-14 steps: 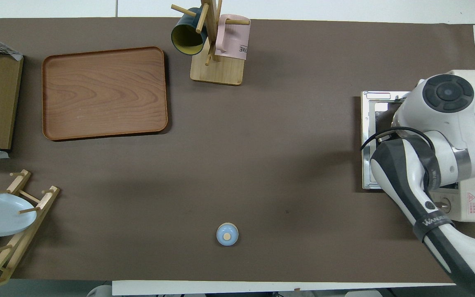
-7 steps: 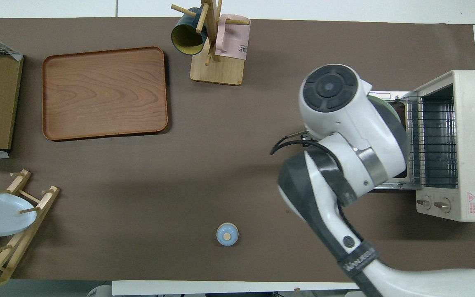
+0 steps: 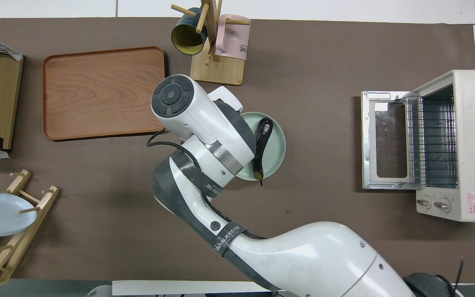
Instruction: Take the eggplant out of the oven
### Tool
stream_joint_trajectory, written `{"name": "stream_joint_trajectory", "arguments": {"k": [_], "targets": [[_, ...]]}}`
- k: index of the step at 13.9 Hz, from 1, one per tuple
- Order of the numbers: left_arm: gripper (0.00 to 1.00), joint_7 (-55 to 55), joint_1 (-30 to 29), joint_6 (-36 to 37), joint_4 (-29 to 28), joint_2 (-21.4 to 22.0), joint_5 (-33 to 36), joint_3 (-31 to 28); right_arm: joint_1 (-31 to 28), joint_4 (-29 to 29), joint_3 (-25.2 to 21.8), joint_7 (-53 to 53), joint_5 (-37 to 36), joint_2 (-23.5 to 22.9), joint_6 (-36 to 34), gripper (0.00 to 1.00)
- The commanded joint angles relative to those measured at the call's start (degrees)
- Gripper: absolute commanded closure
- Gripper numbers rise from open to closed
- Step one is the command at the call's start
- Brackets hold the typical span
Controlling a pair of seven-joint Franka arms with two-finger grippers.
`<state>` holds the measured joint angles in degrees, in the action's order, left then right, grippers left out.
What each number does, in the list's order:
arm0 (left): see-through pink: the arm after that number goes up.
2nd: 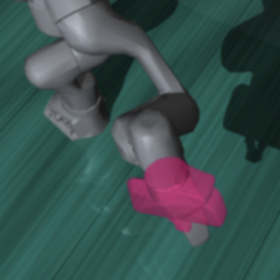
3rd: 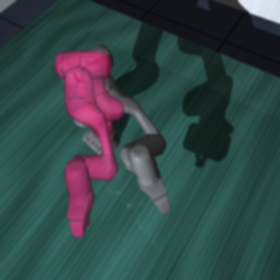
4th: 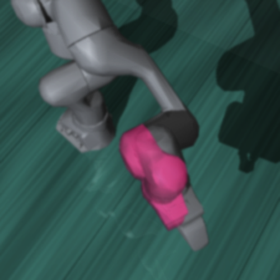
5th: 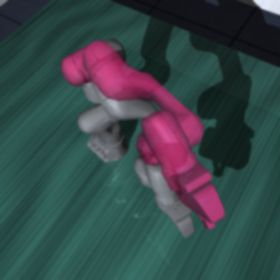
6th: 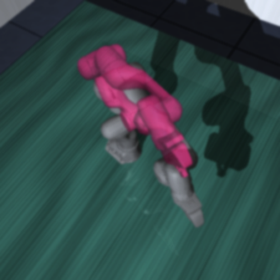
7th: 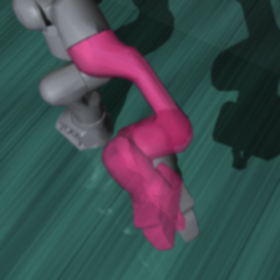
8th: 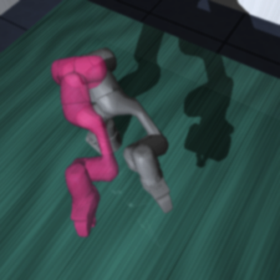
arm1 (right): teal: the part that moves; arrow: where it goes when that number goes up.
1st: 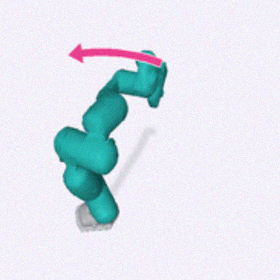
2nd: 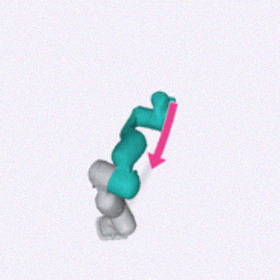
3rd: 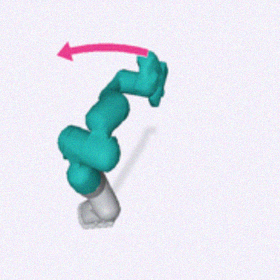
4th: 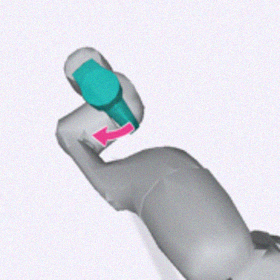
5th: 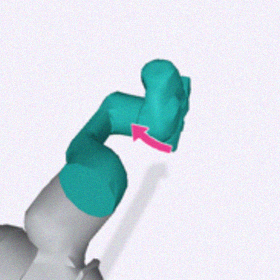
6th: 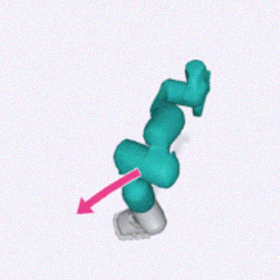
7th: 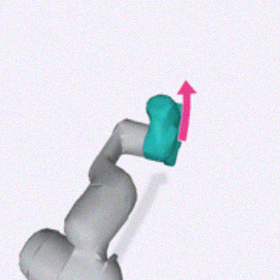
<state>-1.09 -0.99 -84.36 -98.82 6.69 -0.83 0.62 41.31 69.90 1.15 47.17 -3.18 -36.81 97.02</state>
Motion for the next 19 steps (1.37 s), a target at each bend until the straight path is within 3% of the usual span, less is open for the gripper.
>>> {"name": "stream_joint_trajectory", "arguments": {"k": [1, 4, 5, 6, 7, 10, 13, 14, 16, 19], "targets": [[0.0, 0.91, 0.37, -3.78, -5.05, 3.23, 0.03, 0.0, -0.44, -1.62, 0.43, 4.22, 2.47, -1.51, 4.8, 0.98], [0.0, 1.27, 0.89, -10.26, -12.5, 5.95, -0.05, 0.52, 1.14, 5.14, 0.43, 7.76, 2.39, -1.6, 12.92, 0.97], [0.0, 1.44, 2.46, -14.64, -16.8, 7.09, -0.05, 0.61, 1.14, 5.5, 0.43, 8.55, 2.65, -1.51, 13.28, 0.86], [0.0, 2.83, 4.31, -18.52, -20.41, 7.45, -0.05, 0.61, 0.97, 5.33, 0.43, 9.43, 2.65, -1.59, 13.37, 0.67], [0.0, 5.02, 7.37, -22.47, -23.14, 7.11, -0.05, 0.61, 0.7, 5.16, 0.43, 9.7, 2.74, -1.68, 13.72, 0.6], [0.0, 5.75, 13.45, -29.88, -26.07, 3.08, -0.66, 0.61, -1.4, 0.94, -0.01, 6.3, 1.43, 2.25, 7.35, 0.58], [0.0, 18.08, 23.53, -40.22, -25.98, -3.42, -2.6, 0.61, -8.5, 7.67, -0.01, -5.21, 0.72, 11.55, -1.11, 0.63], [0.0, 24.84, 27.23, -44.18, -25.55, -5.88, -2.6, 0.61, -11.4, 13.53, 0.08, -8.72, 0.8, 15.42, -1.04, 0.78], [0.0, 38.46, 35.23, -53.84, -24.41, -10.98, -2.78, 0.61, -15.54, 23.04, -0.1, -11.73, 0.37, 19.48, -0.52, 0.95], [0.0, 48.79, 41.84, -60.39, -19.59, -19.32, -2.69, 0.52, -21.17, 35.62, -0.01, -18.94, -4.82, 24.06, 5.88, 0.96]]}}
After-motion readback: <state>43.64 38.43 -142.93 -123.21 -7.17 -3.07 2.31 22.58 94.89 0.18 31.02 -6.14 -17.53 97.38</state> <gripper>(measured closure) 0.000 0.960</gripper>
